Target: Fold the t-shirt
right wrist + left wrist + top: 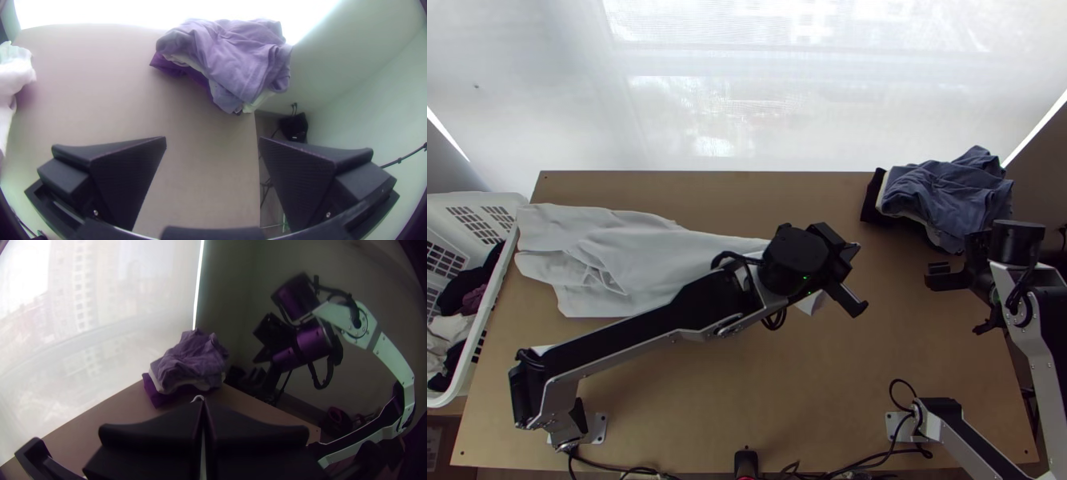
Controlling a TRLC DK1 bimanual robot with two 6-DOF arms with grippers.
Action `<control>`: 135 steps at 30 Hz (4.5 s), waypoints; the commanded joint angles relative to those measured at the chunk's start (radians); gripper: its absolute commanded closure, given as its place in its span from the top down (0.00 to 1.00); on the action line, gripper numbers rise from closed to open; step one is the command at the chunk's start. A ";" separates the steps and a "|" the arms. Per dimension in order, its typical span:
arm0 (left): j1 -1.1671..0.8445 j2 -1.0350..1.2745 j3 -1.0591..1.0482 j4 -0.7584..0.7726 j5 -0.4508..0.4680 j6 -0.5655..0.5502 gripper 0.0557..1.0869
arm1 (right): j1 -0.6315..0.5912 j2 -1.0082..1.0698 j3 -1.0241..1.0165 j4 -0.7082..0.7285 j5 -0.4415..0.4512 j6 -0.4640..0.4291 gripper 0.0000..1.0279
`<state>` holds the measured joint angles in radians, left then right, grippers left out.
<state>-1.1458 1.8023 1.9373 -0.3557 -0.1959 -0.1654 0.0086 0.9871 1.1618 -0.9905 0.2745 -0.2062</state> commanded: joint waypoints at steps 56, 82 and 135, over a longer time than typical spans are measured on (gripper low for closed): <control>1.218 -1.123 -0.957 -0.520 -0.065 0.122 0.95 | 1.119 0.943 0.542 0.248 -0.350 0.106 0.93; 1.298 -1.040 -1.098 -0.480 0.006 0.124 0.95 | 0.972 1.193 0.593 0.250 -0.350 0.053 0.83; 1.218 -1.028 -1.071 -0.428 0.033 0.098 0.95 | 0.887 0.710 1.153 0.092 -0.069 -0.153 0.03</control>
<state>0.0765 0.7776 0.8608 -0.7837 -0.1608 -0.0711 0.8978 1.7309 2.2337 -0.9272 0.1513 -0.3202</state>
